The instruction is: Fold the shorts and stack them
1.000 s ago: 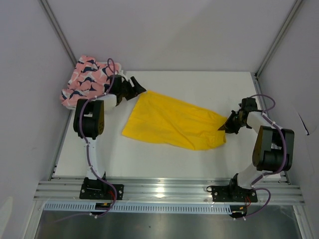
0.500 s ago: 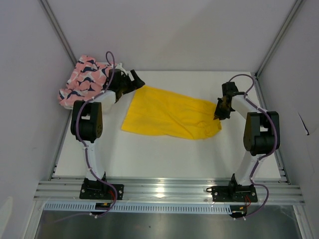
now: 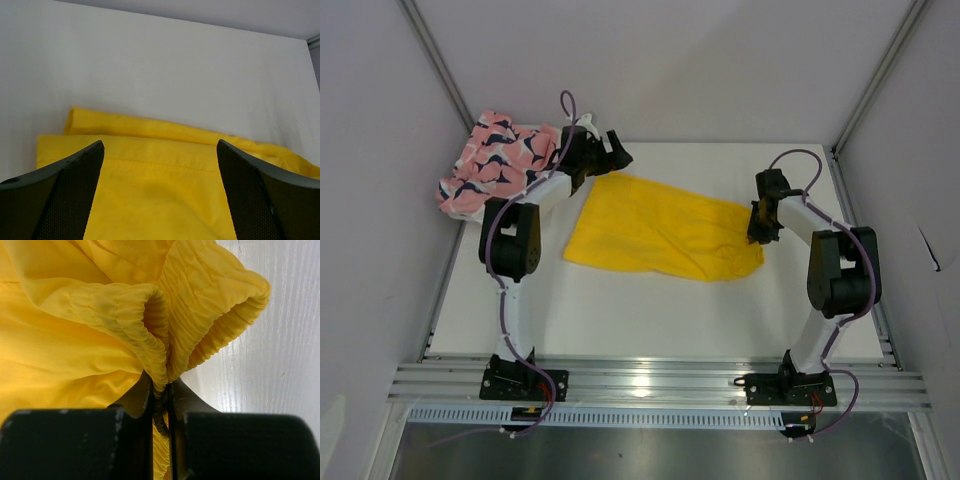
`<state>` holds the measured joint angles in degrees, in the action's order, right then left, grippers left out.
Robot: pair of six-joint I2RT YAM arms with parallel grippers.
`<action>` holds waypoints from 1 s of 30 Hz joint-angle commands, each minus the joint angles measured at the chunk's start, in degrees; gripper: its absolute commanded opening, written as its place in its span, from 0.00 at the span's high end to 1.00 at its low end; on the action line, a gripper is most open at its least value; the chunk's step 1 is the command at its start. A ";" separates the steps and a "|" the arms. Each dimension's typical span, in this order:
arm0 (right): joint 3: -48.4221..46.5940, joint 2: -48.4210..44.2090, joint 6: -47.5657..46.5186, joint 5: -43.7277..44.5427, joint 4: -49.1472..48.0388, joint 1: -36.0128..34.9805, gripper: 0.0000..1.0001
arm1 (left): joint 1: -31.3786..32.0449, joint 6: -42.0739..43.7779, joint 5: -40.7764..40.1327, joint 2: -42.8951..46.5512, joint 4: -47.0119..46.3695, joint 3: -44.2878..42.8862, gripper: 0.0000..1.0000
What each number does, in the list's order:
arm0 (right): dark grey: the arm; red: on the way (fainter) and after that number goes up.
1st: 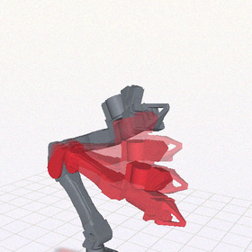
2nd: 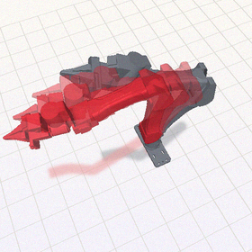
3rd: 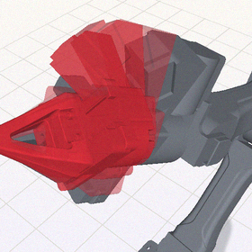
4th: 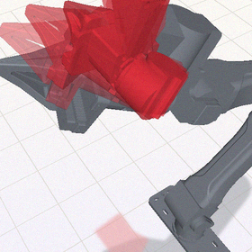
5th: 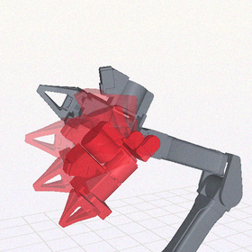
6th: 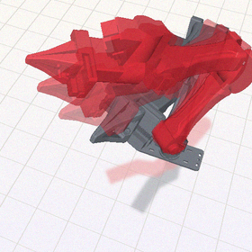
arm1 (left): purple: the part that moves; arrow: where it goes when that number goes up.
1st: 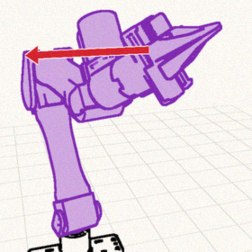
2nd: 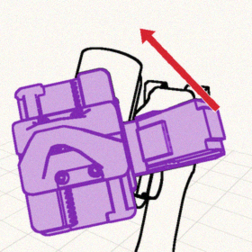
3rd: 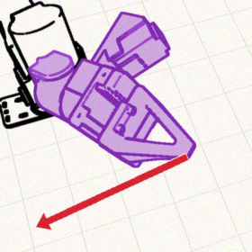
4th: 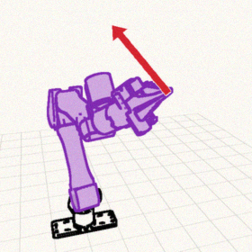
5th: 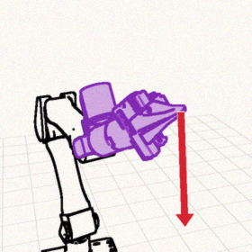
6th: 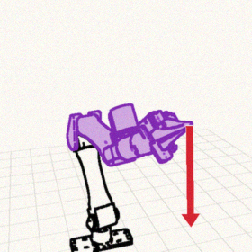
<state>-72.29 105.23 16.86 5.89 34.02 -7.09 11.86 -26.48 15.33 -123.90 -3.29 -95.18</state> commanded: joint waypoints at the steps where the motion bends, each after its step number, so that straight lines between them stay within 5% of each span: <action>1: 3.29 -1.43 -0.43 0.62 1.14 -0.29 1.00 | 0.71 -1.64 1.36 -3.62 0.39 -5.10 0.05; 10: 4.26 -4.06 0.45 -2.64 0.08 -0.38 1.00 | 0.89 -12.80 1.89 -11.63 -4.35 -9.58 0.05; 21: 4.97 -5.82 0.80 -3.69 0.26 -0.38 1.00 | 3.00 -14.57 -3.37 -18.75 7.56 -17.85 0.05; 30: 1.89 -6.53 0.72 -4.75 3.68 1.91 1.00 | 3.00 -13.86 -12.43 -6.36 7.85 2.00 0.05</action>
<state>-68.36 101.32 17.93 1.30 34.50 -6.17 14.92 -40.53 8.08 -134.02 -1.19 -98.63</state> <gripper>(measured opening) 0.076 0.943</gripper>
